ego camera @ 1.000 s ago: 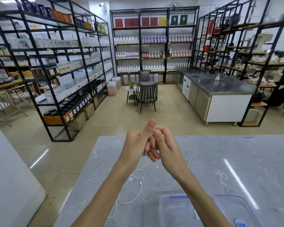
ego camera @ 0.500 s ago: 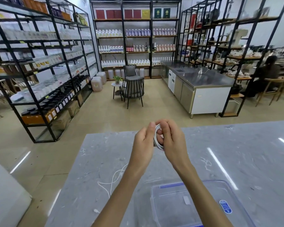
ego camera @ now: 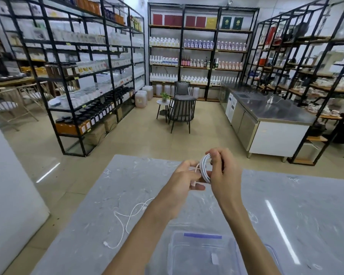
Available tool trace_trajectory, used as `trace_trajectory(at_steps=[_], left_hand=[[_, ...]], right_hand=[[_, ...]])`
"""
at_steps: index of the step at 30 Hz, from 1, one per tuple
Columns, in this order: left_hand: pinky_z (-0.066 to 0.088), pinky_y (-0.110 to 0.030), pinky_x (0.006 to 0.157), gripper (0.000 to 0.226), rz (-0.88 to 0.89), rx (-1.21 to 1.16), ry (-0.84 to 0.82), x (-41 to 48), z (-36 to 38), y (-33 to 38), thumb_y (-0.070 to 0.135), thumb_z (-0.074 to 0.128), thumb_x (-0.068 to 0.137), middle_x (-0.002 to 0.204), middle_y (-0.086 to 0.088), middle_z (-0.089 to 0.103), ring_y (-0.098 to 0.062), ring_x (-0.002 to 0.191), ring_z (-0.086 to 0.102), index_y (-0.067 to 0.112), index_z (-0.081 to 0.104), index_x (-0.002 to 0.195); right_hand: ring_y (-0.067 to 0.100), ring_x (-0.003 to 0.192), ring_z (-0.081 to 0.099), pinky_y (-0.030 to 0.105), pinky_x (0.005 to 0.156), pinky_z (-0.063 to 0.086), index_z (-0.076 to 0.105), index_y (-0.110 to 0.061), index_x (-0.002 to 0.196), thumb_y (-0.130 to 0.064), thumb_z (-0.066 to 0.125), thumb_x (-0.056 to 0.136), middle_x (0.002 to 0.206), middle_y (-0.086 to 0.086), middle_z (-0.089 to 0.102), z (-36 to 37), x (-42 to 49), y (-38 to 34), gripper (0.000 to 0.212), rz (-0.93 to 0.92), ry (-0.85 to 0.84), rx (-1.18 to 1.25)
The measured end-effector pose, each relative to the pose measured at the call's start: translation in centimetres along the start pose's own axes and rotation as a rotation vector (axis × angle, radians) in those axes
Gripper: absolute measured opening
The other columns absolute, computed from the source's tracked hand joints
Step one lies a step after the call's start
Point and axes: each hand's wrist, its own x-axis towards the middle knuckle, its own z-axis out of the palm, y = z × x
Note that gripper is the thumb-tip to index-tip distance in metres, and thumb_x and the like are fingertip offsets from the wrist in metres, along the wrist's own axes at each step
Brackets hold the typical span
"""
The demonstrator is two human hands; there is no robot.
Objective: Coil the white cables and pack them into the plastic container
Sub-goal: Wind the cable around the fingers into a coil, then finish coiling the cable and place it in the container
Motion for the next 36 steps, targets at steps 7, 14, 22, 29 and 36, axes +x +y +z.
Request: trace_trajectory(at_steps=[7,14,22,29,36], left_hand=[[0.054,-0.018,0.073,0.029,0.127,0.31,0.194,1.0,1.9,0.0,0.019,0.039,0.105,0.101,0.001,0.077,-0.008,0.087,0.07,0.017,0.067,0.11],[0.058,-0.032,0.082,0.018,0.196,0.278,0.359,4.1,4.1,-1.0,0.019,0.042,0.104,0.098,-0.01,0.072,-0.017,0.088,0.071,0.012,0.059,0.104],[0.057,-0.024,0.075,0.02,0.215,0.131,0.005,4.3,4.2,-2.2,0.011,0.051,0.101,0.09,-0.006,0.075,-0.014,0.084,0.071,0.006,0.068,0.109],[0.059,-0.049,0.082,0.03,0.359,0.398,0.133,2.9,2.2,-1.4,0.006,0.054,0.093,0.067,0.002,0.07,-0.016,0.068,0.069,0.026,0.074,0.085],[0.059,-0.039,0.075,0.019,0.36,0.472,-0.037,1.4,1.5,0.2,0.015,0.053,0.094,0.069,0.0,0.07,-0.017,0.067,0.069,0.016,0.072,0.098]], right_hand=[[-0.006,0.077,0.058,0.0,0.059,0.042,0.065,-0.007,0.094,-0.016,0.041,0.103,0.085,0.008,0.062,-0.6,0.8,1.5,0.027,0.02,0.053,0.162],[0.008,0.076,0.059,0.019,0.068,0.046,0.068,-0.017,0.099,-0.025,0.042,0.101,0.087,-0.005,0.064,-0.1,1.1,3.6,0.027,-0.048,0.045,0.1],[0.016,0.08,0.059,0.018,0.073,0.043,0.071,-0.008,0.1,-0.013,0.05,0.096,0.091,0.0,0.071,-2.3,0.2,4.9,0.022,-0.216,0.136,-0.088],[0.008,0.07,0.069,0.018,0.064,0.053,0.076,-0.019,0.093,-0.021,0.062,0.093,0.083,-0.007,0.076,-4.8,1.1,2.3,0.015,0.22,-0.28,0.39],[0.014,0.06,0.068,0.023,0.049,0.054,0.074,-0.008,0.092,-0.027,0.063,0.081,0.075,0.008,0.073,-6.7,1.6,1.5,0.024,0.49,-0.506,0.792]])
